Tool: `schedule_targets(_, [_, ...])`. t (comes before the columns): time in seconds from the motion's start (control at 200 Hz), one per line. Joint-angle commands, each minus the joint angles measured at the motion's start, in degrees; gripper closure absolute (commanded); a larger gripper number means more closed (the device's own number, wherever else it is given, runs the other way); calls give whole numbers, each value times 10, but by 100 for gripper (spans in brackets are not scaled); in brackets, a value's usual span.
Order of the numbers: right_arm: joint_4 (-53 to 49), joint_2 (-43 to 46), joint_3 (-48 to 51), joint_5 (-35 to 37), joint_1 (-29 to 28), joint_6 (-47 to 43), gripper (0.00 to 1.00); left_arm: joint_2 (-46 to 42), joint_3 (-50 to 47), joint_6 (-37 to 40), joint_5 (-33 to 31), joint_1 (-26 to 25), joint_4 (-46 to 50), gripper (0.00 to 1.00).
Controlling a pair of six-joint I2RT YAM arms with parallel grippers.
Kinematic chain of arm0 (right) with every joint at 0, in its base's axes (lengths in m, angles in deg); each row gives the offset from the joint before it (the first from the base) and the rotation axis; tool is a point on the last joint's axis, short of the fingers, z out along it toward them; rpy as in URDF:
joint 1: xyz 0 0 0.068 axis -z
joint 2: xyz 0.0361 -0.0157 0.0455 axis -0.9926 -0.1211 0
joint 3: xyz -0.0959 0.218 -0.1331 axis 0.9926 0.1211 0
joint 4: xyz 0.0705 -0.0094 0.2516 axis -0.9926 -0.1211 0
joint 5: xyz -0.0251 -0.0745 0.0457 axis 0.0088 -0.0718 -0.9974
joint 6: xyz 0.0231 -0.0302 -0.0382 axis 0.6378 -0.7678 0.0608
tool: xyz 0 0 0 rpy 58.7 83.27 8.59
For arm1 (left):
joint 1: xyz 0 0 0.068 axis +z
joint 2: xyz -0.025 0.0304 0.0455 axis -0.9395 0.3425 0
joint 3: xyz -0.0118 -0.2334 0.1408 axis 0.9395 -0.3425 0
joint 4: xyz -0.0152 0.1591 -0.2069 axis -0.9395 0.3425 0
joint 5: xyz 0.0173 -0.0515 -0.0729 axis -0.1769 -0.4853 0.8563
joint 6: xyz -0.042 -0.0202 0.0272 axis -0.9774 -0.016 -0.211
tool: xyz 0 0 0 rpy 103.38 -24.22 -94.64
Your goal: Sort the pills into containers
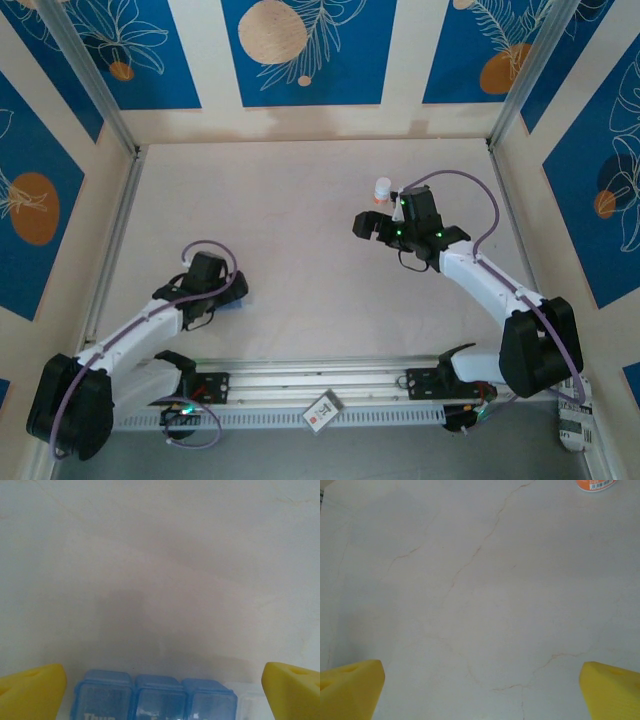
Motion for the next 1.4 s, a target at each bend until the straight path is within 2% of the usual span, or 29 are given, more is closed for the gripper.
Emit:
schedule_targets(0.0, [-12,-4,-17,7,-3,-9,0,-16,-11,-22,-7,-18,15,0])
schedule_targets(0.36, [-18,-14,-26,6,0,-11,0,-38,-20,-69,-4,-63,5,0])
schedule_targets(0.67, [-28,-15,-30,7,8,-14,0,-2,1,-110,-21,-140,-34,0])
schedule_targets(1.185, [-39,-2,-18,-14,59,-13,0,161,100,-138,-45,-280,-134,0])
schedule_targets(1.395, [-42,13,-5,-28,74,-13,0,227,140,-128,-37,-299,-162,0])
